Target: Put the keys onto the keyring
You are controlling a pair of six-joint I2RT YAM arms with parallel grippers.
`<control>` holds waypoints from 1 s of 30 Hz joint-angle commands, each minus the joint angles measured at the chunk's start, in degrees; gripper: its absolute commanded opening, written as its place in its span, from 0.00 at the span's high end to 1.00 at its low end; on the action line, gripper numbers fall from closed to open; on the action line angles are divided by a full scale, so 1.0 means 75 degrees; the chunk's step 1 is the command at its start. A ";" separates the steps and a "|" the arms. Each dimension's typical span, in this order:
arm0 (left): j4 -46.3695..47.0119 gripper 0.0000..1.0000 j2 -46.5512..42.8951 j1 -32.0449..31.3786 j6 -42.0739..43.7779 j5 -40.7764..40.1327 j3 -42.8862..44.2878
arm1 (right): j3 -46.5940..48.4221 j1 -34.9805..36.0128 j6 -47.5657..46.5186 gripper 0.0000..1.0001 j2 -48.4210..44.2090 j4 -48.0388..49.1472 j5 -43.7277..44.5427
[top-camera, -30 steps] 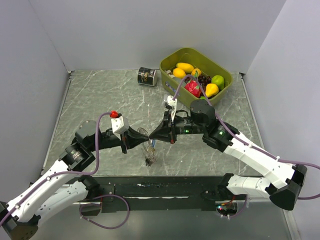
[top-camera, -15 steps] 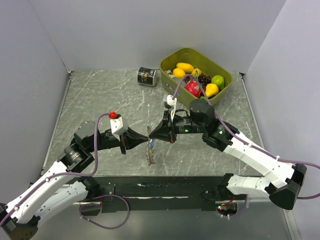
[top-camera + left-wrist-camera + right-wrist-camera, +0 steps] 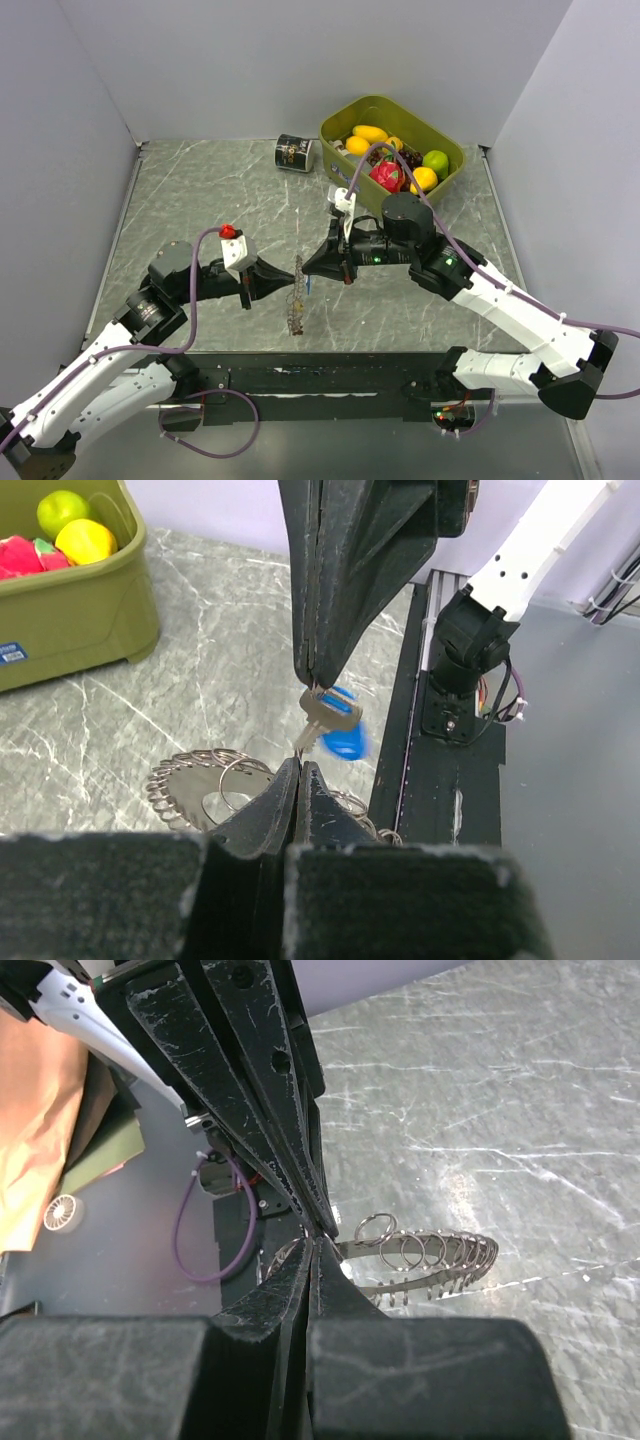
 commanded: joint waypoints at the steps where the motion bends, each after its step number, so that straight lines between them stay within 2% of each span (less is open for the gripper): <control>1: 0.0296 0.99 -0.0159 -0.0024 0.0040 -0.0248 0.0450 | 0.0275 0.0016 -0.0215 1.00 -0.0141 -0.0029 -0.0058; 10: 0.0213 0.99 0.0205 -0.0024 -0.0182 -0.0354 0.0591 | 0.0041 0.0028 0.0007 1.00 0.0151 0.0427 -0.0410; 30: 0.0366 0.99 0.0228 -0.0024 -0.0265 -0.0190 0.0544 | -0.0170 0.0028 0.0019 1.00 0.0433 0.0639 -0.0141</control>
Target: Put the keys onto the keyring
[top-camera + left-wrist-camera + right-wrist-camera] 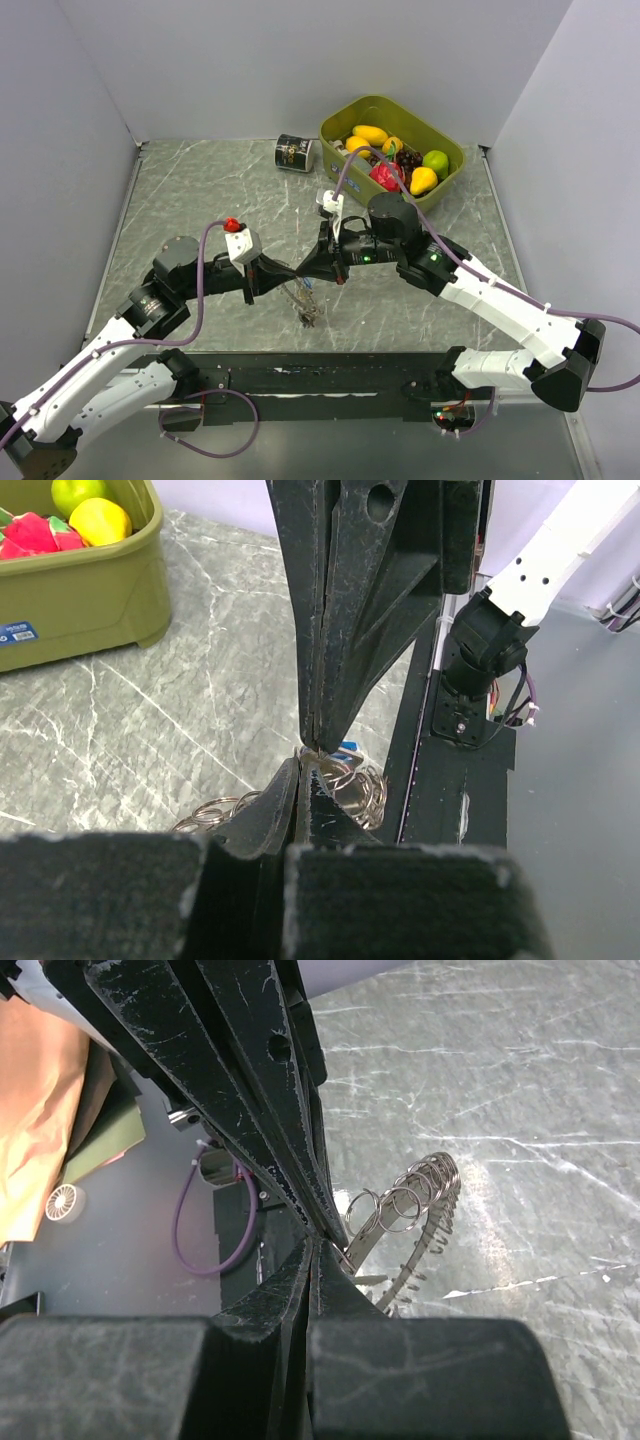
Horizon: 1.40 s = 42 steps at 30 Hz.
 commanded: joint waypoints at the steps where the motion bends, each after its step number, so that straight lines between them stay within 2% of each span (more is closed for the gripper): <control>1: 0.0561 0.99 -0.0101 -0.0012 -0.0163 0.0139 0.0323 | -0.0016 0.0039 0.0016 1.00 -0.0013 0.0379 0.0127; 24: 0.0784 0.99 -0.0418 -0.0024 -0.0233 0.0292 0.0159 | -0.0320 0.0016 0.0028 1.00 -0.0118 0.0321 0.0678; 42: 0.0796 0.99 -0.0664 -0.0024 -0.0210 0.0339 0.0041 | -0.0578 -0.0242 0.0332 1.00 -0.0212 0.0567 0.0514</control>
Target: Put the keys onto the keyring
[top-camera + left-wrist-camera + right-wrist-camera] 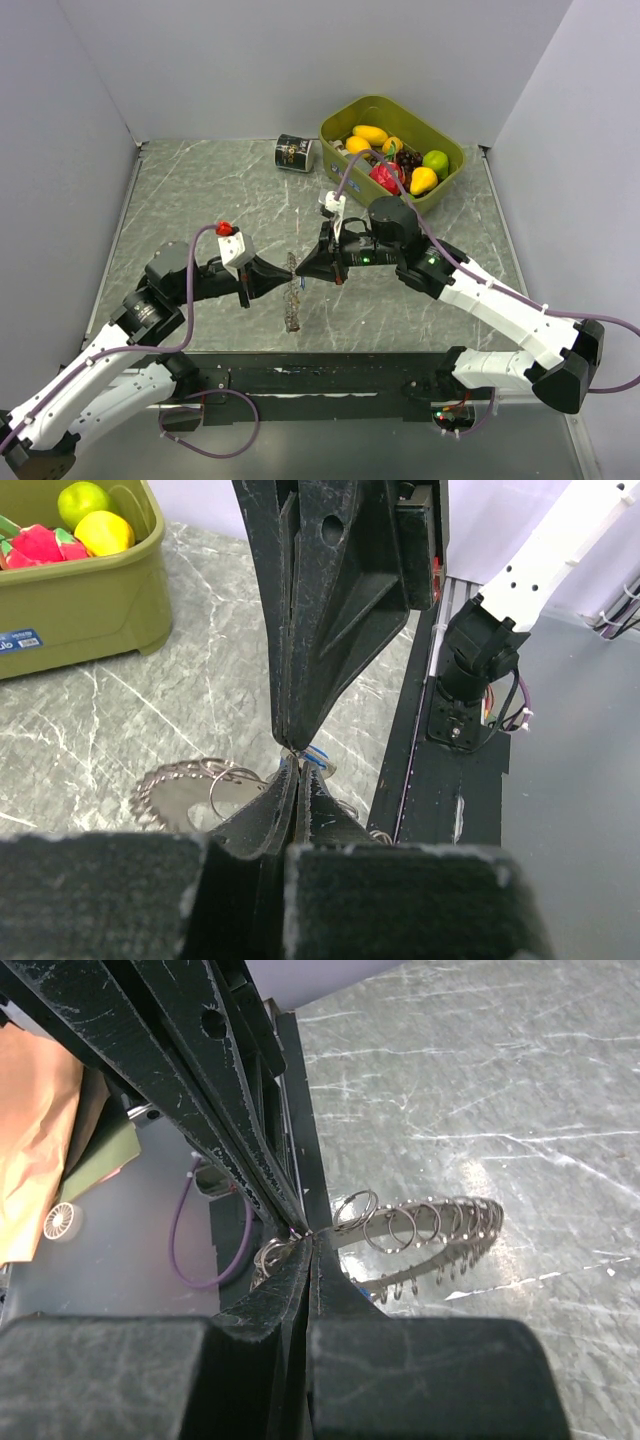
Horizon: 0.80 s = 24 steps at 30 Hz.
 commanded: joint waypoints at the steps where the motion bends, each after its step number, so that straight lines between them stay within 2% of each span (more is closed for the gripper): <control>1: 0.0828 0.99 -0.0285 -0.0027 -0.0090 0.0304 0.0138 | -0.0176 -0.0134 0.0000 1.00 -0.0151 0.0121 0.0264; 16: 0.1238 0.99 -0.0320 -0.0027 -0.0207 0.0432 0.0009 | -0.0305 -0.0181 0.0141 1.00 -0.0104 0.0343 0.0123; 24: 0.1191 0.99 -0.0297 -0.0027 -0.0172 0.0467 -0.0038 | -0.0516 -0.0204 0.0305 0.67 -0.0526 0.0695 0.0381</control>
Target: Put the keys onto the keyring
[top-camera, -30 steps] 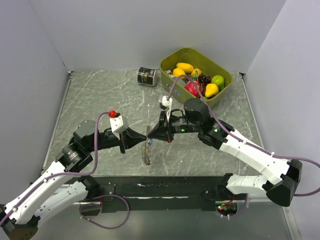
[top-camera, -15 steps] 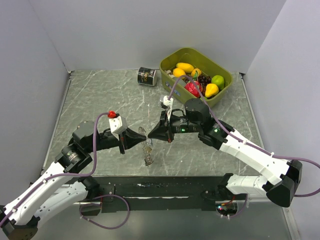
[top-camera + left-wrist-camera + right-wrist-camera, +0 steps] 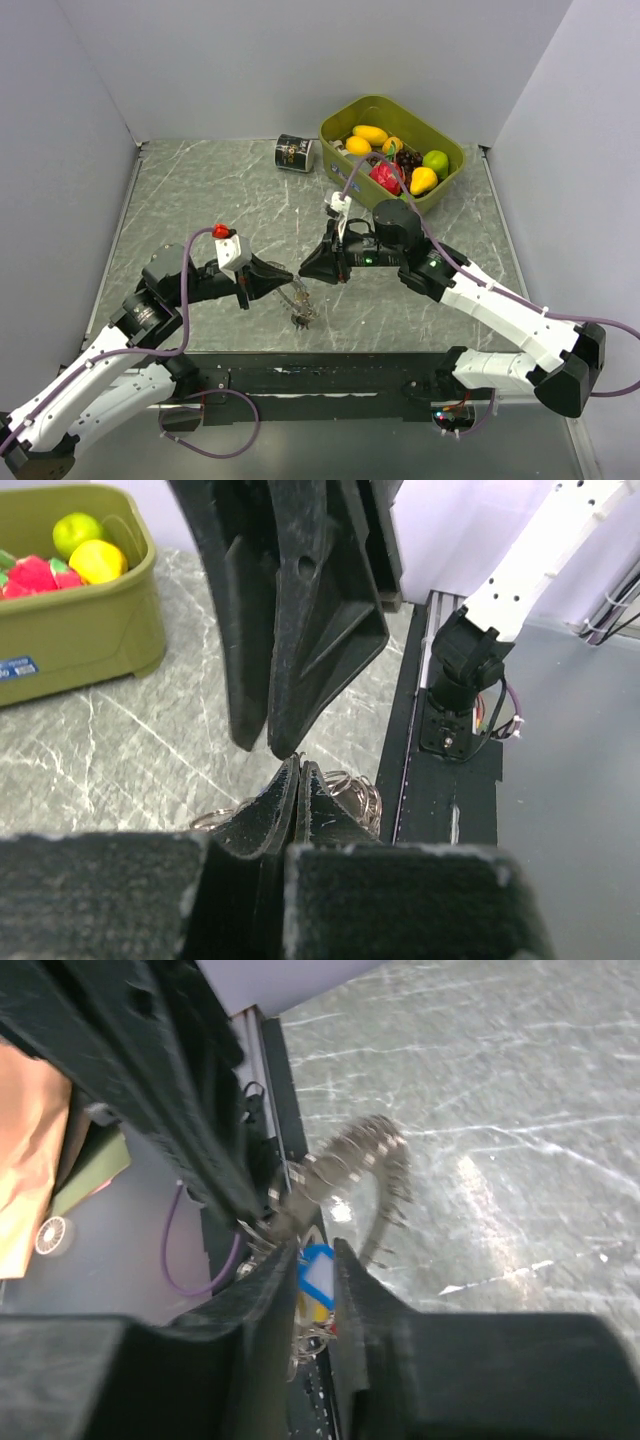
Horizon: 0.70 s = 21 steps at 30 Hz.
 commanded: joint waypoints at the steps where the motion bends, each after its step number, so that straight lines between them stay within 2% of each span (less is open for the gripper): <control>1: 0.0888 0.99 -0.0180 -0.0024 -0.0128 0.0301 0.0087 | -0.0099 -0.0076 0.0054 0.59 -0.0426 0.0308 0.0302; 9: 0.0900 0.99 -0.0204 -0.0024 -0.0105 0.0290 0.0052 | -0.0298 -0.0111 -0.0027 0.29 -0.0848 0.0483 0.0339; 13: 0.1052 0.99 -0.0250 -0.0024 -0.0198 0.0360 0.0017 | -0.0579 -0.0111 -0.0156 0.05 -0.1247 0.0928 -0.0316; 18: 0.1543 0.99 -0.0309 -0.0024 -0.0386 0.0746 -0.0089 | -0.0673 -0.0111 -0.0168 0.02 -0.1295 0.1350 -0.0986; 21: 0.1824 0.99 -0.0309 -0.0024 -0.0527 0.0980 -0.0124 | -0.0662 -0.0111 -0.0075 0.05 -0.1260 0.1655 -0.1221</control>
